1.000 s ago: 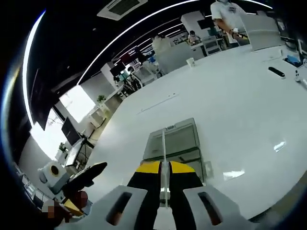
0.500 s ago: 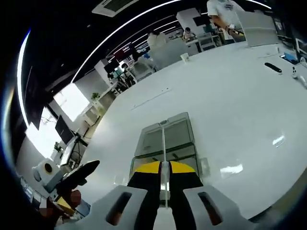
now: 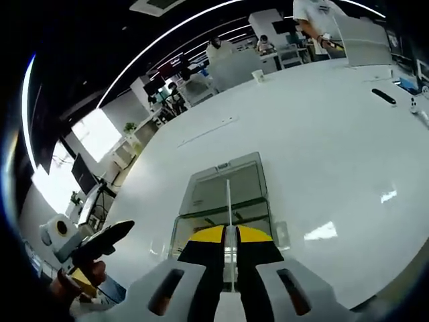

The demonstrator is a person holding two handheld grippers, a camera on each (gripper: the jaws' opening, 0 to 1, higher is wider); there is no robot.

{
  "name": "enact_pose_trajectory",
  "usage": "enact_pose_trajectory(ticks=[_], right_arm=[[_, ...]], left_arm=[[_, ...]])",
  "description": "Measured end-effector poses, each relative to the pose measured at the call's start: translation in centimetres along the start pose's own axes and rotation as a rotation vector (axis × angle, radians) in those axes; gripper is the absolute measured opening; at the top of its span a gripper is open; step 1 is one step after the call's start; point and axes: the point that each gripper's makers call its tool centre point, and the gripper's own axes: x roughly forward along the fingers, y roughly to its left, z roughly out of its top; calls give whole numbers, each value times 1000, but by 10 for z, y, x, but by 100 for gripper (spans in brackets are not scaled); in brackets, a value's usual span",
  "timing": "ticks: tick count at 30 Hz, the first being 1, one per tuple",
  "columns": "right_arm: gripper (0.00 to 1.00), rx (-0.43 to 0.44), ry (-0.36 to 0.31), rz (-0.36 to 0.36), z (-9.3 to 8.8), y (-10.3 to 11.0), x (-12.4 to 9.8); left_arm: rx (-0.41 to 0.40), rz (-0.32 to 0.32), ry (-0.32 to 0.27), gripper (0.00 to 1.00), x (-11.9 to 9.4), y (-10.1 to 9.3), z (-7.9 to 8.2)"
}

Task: Insert the divider into the dual guide fixture by aligning both edges with the guide slots and pushing it downward to the bottom, including one-sided entry, uneven engagement, binding, and posture correction.

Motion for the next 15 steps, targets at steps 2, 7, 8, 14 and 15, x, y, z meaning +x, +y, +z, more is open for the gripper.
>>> enact_pose_trajectory(ticks=[2, 7, 8, 14, 15], right_arm=[[0, -4, 5, 0, 0, 0, 1], [0, -1, 19, 3, -3, 0, 4], [0, 3, 25, 3, -4, 1, 5], [0, -7, 40, -12, -9, -2, 9], [0, -10, 41, -14, -9, -3, 9]], left_arm=[[1, -1, -1, 87, 0, 0, 0], [-4, -8, 12, 87, 0, -1, -3], [-5, -6, 11, 87, 0, 0, -3], [-15, 2, 7, 87, -2, 3, -3], [-14, 2, 8, 87, -3, 3, -3]])
